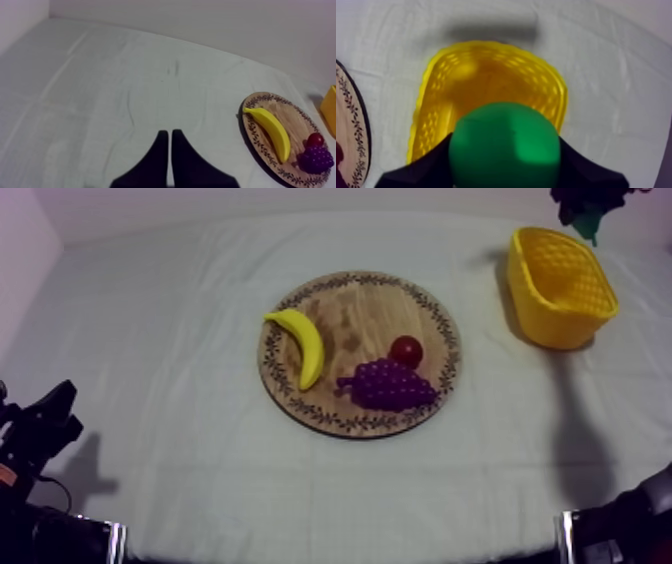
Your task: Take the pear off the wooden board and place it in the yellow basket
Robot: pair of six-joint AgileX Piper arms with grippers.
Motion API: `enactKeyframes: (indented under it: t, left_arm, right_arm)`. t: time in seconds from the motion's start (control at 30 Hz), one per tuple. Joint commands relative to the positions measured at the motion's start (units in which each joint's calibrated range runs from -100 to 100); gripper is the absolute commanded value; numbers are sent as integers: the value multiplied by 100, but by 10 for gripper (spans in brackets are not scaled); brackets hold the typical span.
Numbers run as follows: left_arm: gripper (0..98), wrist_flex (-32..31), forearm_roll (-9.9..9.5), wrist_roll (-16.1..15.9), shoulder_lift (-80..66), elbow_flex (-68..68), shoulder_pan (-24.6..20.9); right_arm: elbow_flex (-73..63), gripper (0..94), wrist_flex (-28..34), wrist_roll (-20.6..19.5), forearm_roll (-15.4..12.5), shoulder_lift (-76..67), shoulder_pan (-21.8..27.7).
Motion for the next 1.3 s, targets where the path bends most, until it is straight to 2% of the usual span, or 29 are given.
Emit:
enactKeyframes:
  t: [0.0,0.17,0.37,0.47,0.67,0.87,1.07,1.17,1.27]
  left_arm:
    - [1,0,-2,2,0,-2,-1]
    - [1,0,-2,2,0,-2,-1]
    - [1,0,-2,2,0,-2,-1]
    - [1,0,-2,2,0,-2,-1]
    - [1,0,-2,2,0,-2,-1]
    - [1,0,-2,2,0,-2,-1]
    - [1,0,-2,2,0,-2,-1]
    - [1,0,-2,2,0,-2,-1]
    - [1,0,-2,2,0,-2,-1]
  right_arm:
    - [186,436,-98,-23,-6,147,30]
    - [574,489,-376,-123,81,496,79]
    - [795,729,-549,-228,119,790,103]
    - [819,811,-605,-229,109,824,92]
    - [787,858,-672,-224,3,495,63]
    - [864,775,-919,-267,-275,-403,90]
    - [1590,670,-1598,-439,-504,-1759,85]
    - [2081,570,-2017,-655,-583,-2512,80]
    - [2680,418,-2557,-920,-655,-3284,95]
